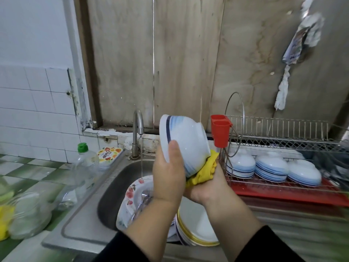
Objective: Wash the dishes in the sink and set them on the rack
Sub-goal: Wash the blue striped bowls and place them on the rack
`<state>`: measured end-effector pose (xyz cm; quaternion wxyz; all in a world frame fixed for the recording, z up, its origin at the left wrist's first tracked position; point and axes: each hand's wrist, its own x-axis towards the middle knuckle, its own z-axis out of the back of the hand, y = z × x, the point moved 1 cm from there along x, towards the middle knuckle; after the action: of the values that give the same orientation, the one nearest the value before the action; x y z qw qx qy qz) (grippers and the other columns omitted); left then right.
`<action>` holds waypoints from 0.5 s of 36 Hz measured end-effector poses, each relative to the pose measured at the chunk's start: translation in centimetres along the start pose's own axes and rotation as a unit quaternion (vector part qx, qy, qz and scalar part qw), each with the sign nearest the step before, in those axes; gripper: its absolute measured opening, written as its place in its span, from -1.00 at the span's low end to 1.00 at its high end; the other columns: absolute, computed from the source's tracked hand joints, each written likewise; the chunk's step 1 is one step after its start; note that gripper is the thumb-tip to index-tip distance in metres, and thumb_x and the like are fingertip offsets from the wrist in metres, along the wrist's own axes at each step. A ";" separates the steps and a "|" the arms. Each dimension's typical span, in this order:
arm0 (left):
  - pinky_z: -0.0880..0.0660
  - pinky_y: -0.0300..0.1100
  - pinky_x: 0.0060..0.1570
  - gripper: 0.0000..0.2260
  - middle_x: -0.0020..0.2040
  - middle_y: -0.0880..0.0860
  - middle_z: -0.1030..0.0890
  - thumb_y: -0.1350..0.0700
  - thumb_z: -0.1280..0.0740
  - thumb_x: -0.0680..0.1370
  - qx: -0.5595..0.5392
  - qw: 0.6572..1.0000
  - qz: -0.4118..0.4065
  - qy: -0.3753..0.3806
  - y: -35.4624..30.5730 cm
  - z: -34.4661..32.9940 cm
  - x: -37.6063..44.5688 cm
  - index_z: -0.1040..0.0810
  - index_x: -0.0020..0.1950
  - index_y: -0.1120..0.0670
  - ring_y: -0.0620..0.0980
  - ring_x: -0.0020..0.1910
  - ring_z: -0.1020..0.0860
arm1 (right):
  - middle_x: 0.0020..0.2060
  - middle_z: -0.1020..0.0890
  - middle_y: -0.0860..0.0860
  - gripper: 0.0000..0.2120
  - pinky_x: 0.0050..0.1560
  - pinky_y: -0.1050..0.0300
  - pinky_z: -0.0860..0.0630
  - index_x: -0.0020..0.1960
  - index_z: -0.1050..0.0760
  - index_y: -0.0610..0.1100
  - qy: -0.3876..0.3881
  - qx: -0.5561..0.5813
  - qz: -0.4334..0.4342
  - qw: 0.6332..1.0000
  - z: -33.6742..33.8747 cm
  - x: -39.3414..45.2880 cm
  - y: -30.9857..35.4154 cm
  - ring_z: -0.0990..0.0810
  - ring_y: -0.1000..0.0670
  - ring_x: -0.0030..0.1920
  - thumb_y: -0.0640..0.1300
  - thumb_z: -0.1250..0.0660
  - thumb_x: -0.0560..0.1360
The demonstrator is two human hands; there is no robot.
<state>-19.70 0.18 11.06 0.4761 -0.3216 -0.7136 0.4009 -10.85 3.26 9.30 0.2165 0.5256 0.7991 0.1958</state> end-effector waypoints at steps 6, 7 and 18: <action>-0.54 -0.11 -0.14 -0.72 -0.06 0.07 -0.70 -0.04 -0.15 0.61 -0.241 0.939 0.205 0.134 -0.5 1.8 3.2 -0.60 -0.01 0.07 -0.05 -0.16 -0.67 | -0.01 -0.69 -0.14 -0.55 0.00 -0.27 -0.56 -0.01 -0.67 -0.07 -0.040 -0.067 0.004 0.997 0.9 0.1 3.0 -0.67 -0.23 -0.07 0.28 -0.31 0.42; -0.54 -0.13 -0.18 -0.70 -0.07 0.06 -0.70 -0.03 -0.13 0.63 -0.229 0.941 0.212 0.128 -0.6 2.0 3.7 -0.60 -0.01 0.08 -0.07 -0.19 -0.67 | -0.05 -0.70 -0.13 -0.56 -0.06 -0.26 -0.58 -0.04 -0.67 -0.06 -0.045 -0.071 0.005 0.996 1.0 0.1 3.1 -0.68 -0.22 -0.12 0.29 -0.31 0.42; -0.51 -0.36 -0.11 -0.88 -0.10 -0.16 -0.56 -0.03 -0.12 0.61 0.023 0.986 0.071 0.151 1.6 2.2 -0.2 -0.42 -0.06 -0.16 -0.29 -0.13 -0.56 | -0.01 -0.68 -0.15 -0.61 -0.02 -0.18 -0.51 0.15 -0.61 -0.04 -0.134 0.027 0.046 0.990 -0.3 0.9 -1.7 -0.60 -0.24 0.04 0.14 -0.20 0.49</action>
<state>-21.51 0.19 9.03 0.5560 -0.4174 -0.5996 0.3964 -12.69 3.45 8.50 0.2983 0.5888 0.7429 0.1116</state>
